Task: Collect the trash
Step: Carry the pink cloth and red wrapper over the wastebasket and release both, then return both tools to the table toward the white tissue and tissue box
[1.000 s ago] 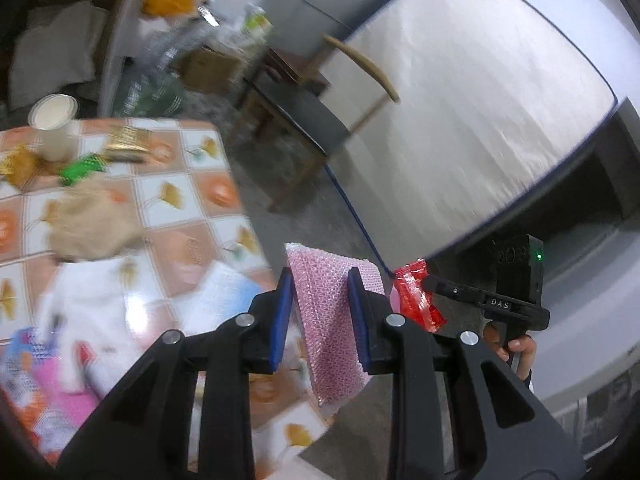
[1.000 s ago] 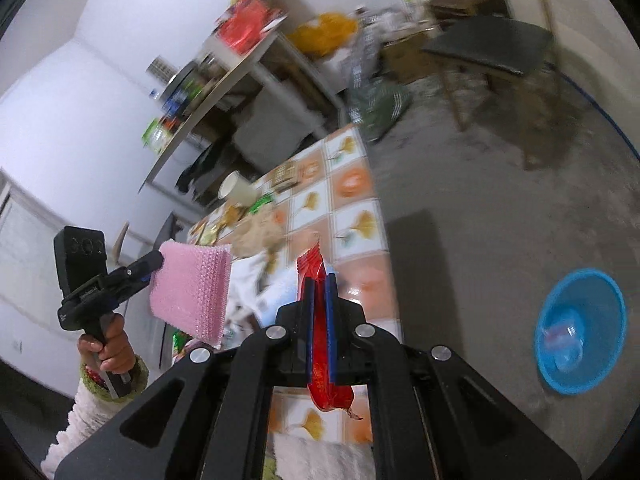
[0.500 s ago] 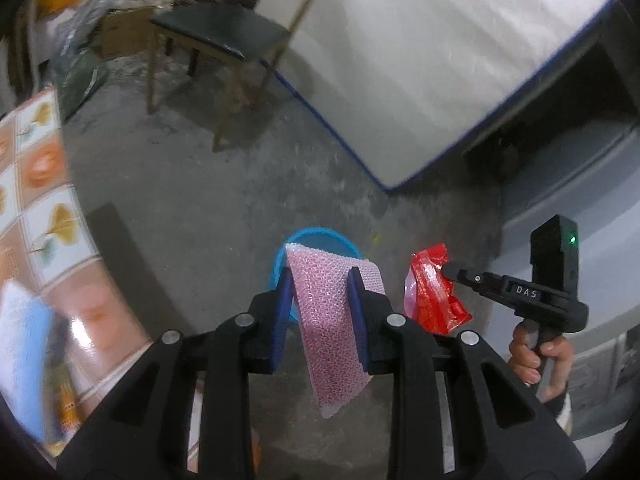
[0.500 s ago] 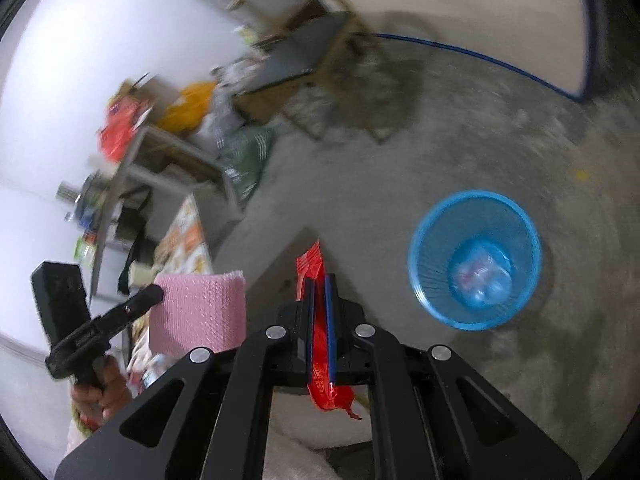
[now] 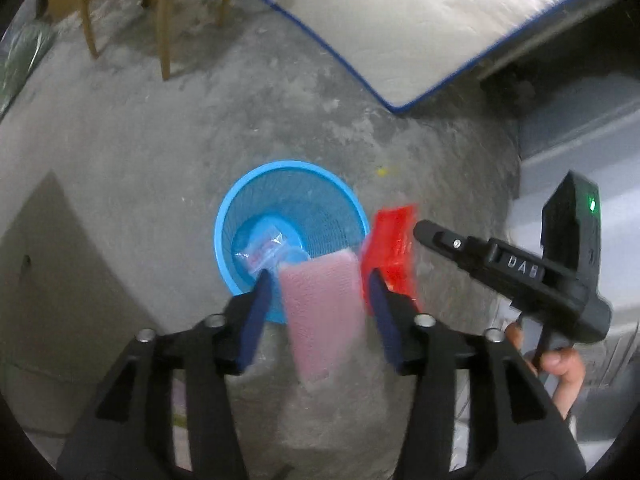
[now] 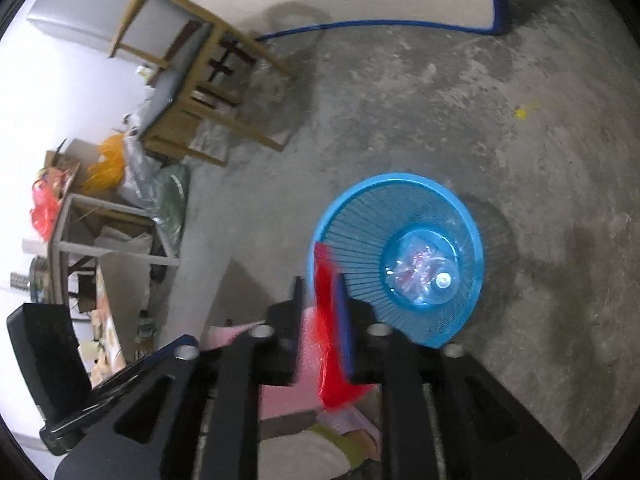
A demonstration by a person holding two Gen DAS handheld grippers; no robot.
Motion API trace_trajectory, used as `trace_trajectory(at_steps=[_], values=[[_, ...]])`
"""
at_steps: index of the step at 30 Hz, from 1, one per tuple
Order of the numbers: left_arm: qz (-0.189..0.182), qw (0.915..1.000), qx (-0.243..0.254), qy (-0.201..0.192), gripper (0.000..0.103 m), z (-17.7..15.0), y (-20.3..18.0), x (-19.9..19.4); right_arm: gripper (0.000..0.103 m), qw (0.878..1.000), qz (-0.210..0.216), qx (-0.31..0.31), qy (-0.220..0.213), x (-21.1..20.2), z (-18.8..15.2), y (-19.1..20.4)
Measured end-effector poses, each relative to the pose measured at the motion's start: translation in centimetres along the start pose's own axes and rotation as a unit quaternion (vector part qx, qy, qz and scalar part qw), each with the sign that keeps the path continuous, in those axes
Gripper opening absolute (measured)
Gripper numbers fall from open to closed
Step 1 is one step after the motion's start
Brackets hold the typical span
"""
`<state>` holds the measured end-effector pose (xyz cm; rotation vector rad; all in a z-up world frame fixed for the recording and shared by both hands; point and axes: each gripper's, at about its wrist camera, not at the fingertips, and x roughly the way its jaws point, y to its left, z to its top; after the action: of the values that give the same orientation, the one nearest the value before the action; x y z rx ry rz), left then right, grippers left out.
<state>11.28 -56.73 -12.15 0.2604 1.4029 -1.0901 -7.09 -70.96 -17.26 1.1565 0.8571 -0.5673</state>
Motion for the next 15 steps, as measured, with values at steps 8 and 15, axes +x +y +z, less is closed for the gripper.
trace_trajectory(at_steps=[8,15], values=[[-0.009,0.9996,-0.014,-0.025,0.059,-0.1,0.7,-1.9,0.042,1.0,-0.014,0.008,-0.009,1.2,0.0,-1.4],[-0.016,0.9983,-0.004,-0.056,0.06,-0.9,1.3,-6.9,0.058,0.999,-0.001,-0.008,-0.034,-1.7,-1.6,-0.3]])
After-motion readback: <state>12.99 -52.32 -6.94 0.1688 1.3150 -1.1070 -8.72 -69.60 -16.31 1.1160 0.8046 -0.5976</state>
